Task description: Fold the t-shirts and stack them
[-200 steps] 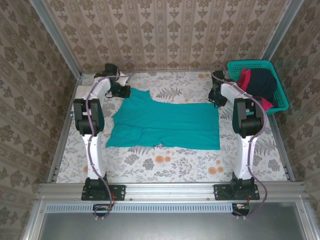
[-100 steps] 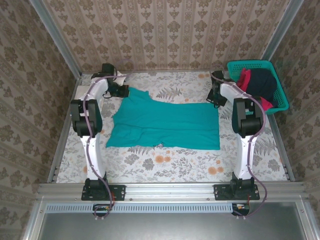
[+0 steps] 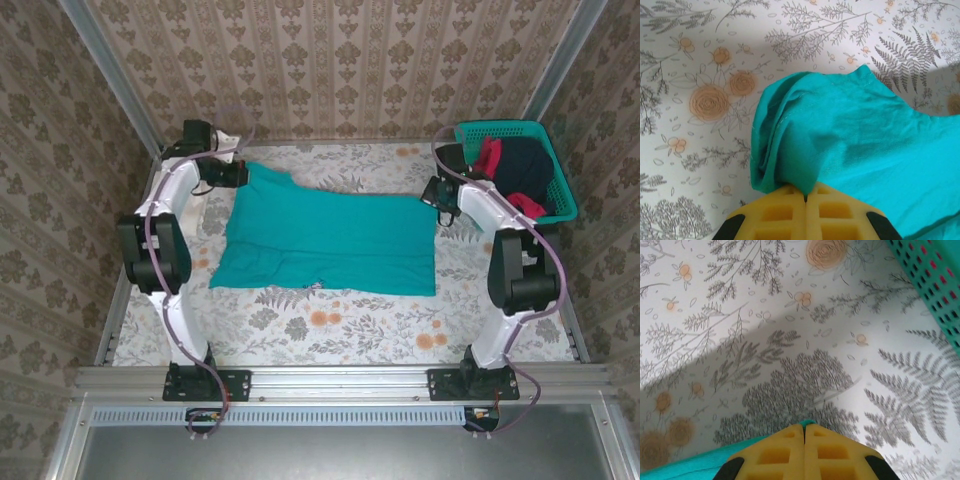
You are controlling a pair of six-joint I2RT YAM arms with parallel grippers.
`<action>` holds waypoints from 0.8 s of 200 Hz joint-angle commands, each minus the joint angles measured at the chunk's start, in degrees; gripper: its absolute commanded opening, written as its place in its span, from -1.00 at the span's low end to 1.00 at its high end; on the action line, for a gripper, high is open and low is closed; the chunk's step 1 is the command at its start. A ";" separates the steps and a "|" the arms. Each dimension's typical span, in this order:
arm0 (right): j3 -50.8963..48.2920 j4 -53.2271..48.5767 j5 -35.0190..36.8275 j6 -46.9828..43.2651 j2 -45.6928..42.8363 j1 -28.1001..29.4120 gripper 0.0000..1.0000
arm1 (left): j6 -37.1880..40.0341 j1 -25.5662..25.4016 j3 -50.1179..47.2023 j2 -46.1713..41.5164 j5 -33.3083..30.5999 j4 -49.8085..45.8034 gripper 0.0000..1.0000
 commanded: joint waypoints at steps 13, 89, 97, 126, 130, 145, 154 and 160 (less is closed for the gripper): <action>-6.55 1.11 -0.37 -0.91 -8.23 0.38 -1.00 | -1.04 0.46 -5.32 -5.08 0.03 0.44 -1.00; -16.29 -1.10 -2.62 0.10 -18.51 1.81 -1.00 | -2.38 1.38 -16.87 -12.82 -3.70 0.01 -1.00; -17.06 -1.55 -2.53 0.23 -19.31 1.89 -1.00 | -2.60 1.33 -18.11 -13.81 -4.00 0.01 -1.00; -20.28 -2.20 -2.79 1.15 -23.51 2.07 -1.00 | -3.76 1.41 -22.93 -17.67 -5.42 0.40 -1.00; -20.68 -2.20 -3.01 1.23 -24.09 2.07 -1.00 | -3.93 1.42 -23.54 -18.25 -5.54 0.47 -1.00; -22.22 -4.07 -3.73 1.63 -25.51 2.15 -1.00 | -4.35 1.55 -25.50 -20.00 -5.67 0.88 -1.00; -22.93 -4.62 -3.74 1.72 -26.20 2.16 -1.00 | -4.57 1.51 -26.35 -20.72 -5.84 0.80 -1.00; -23.22 -4.98 -3.81 1.83 -26.71 2.22 -1.00 | -4.66 1.56 -26.78 -21.17 -5.93 0.65 -1.00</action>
